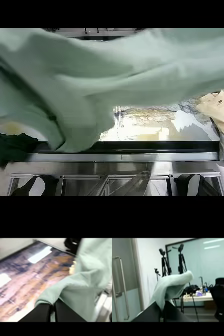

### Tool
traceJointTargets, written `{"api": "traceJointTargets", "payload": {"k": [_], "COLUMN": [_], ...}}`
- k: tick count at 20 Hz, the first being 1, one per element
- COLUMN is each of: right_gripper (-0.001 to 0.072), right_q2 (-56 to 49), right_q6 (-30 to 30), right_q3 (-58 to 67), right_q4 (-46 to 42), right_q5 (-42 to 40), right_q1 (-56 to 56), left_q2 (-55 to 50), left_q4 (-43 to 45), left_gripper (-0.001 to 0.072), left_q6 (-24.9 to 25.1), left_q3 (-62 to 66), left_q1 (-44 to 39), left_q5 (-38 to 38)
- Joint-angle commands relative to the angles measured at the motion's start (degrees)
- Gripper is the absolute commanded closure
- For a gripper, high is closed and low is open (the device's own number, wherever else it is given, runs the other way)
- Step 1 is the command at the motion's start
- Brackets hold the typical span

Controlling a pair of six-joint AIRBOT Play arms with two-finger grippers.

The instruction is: Fold the shirts.

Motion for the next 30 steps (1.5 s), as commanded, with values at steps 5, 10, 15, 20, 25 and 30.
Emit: {"api": "traceJointTargets", "payload": {"k": [5, 10, 15, 20, 25, 30], "right_gripper": [0.0694, 0.0695, 0.0693, 0.0344, 0.0340, 0.0347], "right_q2": [-14.03, -36.94, -65.68, -71.69, -64.06, -54.45], "right_q6": [1.75, -2.14, -2.10, -0.96, 8.74, 10.54], "right_q3": [-6.25, -18.62, -11.30, -2.56, -2.49, -16.63], "right_q4": [-1.88, -16.15, -16.46, -20.72, -35.89, -45.18], "right_q5": [8.61, -15.45, -20.61, -9.55, 7.32, 12.26], "right_q1": [3.74, 28.35, 33.62, 28.06, 15.32, 5.16], "left_q2": [-25.59, -51.67, -69.85, -71.34, -62.49, -44.98], "left_q4": [10.23, 19.65, 18.05, 9.51, 10.23, 20.57], "left_gripper": [0.0682, 0.0682, 0.0660, -0.0006, 0.0178, 0.0178], "left_q6": [-0.76, -0.07, -0.17, -5.29, -7.78, -2.08], "left_q3": [3.72, 3.76, 3.76, 3.76, -9.11, -44.17], "left_q1": [-16.57, -27.47, -26.62, -17.88, -9.42, -5.68], "left_q5": [-1.57, -6.58, -13.99, -12.24, 2.21, -2.34]}}
